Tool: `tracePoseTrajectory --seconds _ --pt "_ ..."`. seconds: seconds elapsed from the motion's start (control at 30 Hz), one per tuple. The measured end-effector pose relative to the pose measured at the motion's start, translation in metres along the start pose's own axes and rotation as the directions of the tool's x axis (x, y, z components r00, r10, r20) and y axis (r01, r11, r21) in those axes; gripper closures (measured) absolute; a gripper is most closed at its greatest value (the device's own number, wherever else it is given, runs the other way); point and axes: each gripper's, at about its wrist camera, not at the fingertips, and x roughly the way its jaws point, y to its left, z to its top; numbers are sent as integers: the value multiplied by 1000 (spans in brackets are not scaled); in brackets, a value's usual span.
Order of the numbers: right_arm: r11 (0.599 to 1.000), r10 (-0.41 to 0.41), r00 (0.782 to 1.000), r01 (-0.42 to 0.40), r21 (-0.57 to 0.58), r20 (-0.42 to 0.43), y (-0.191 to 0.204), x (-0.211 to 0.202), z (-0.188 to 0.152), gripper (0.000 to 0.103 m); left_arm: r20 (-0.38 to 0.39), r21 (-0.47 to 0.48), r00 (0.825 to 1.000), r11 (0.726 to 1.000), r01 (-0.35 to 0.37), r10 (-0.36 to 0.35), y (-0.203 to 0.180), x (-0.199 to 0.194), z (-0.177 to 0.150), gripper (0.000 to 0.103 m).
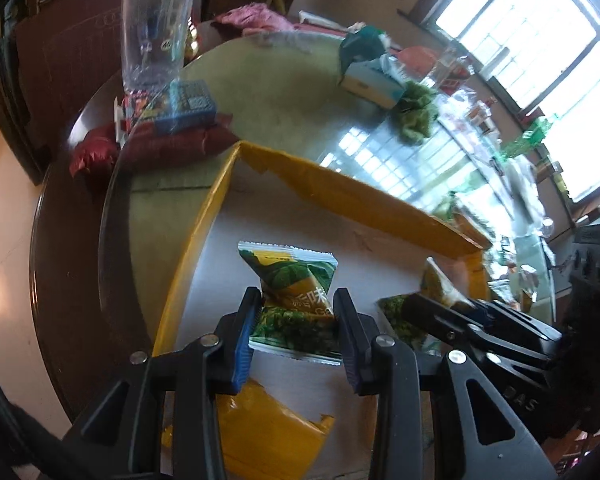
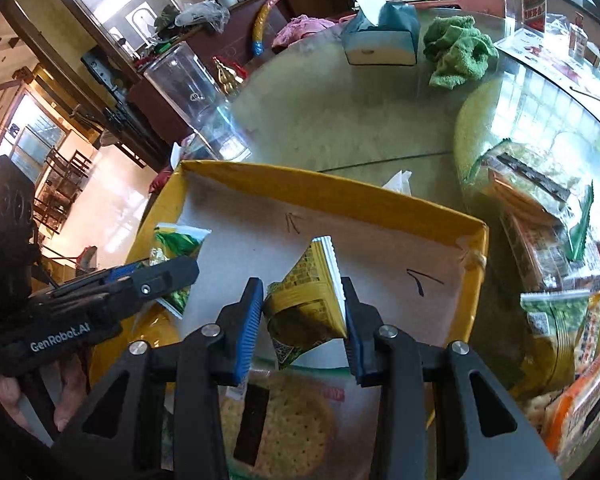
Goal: Organize snacks
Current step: 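Carry the pea packet with the left tool while the right tool carries the green-gold packet toward the tray, then open both tools over the tray, releasing both packets, and withdraw, then grasp the long orange-edged cracker packet with the left tool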
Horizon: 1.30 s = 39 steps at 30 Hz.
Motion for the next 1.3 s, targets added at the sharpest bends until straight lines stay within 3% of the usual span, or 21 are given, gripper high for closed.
tracePoseTrajectory --seconds 0.07,0.1,0.13,0.2,0.23,0.3,0.4,0.53,0.63,0.8,0.97,1.13,1.3 --pt "1000 -3 1000 3 -1 -2 0 3 1 62 1 13 1000 1000 -20 20 -2 1 1 65" --pt "1000 -13 1000 13 -1 1 1 4 2 61 -2 23 1000 999 -25 25 -4 1 2 59" --pt "1000 -17 1000 17 -4 2 2 5 1 61 -5 27 1000 999 -27 27 -4 1 2 47" --pt "1000 -11 1000 11 -13 3 4 6 2 53 9 29 999 999 -42 42 -3 -1 1 35" --pt "1000 -11 1000 11 -19 11 5 5 2 51 16 27 999 999 -44 43 -2 -3 1 34" --pt "999 -25 999 27 -31 45 6 -2 2 30 11 20 1000 999 -28 27 0 -7 -1 34" --pt "999 -32 995 36 -41 96 7 -24 -2 30 80 45 995 997 -70 66 -4 -28 -10 34" --pt "999 -18 988 25 -43 155 -2 -62 -19 30 190 67 967 980 -187 171 -18 -64 -40 33" --pt "1000 8 983 -5 -19 185 -17 -91 -41 30 239 74 962 985 -153 131 -33 -87 -74 29" --pt "999 28 976 -32 12 214 -44 -131 -84 29 243 49 968 996 -77 63 -61 -96 -121 29" --pt "999 17 974 -28 45 225 -70 -154 -117 29 219 62 976 998 -5 -8 -99 -98 -144 29" --pt "993 45 973 -69 97 228 -105 -174 -141 29 213 126 977 992 4 -30 -141 -97 -162 28" --pt "991 -1 974 -30 133 228 -132 -189 -158 29 189 169 981 986 8 -41 -169 -84 -179 28"
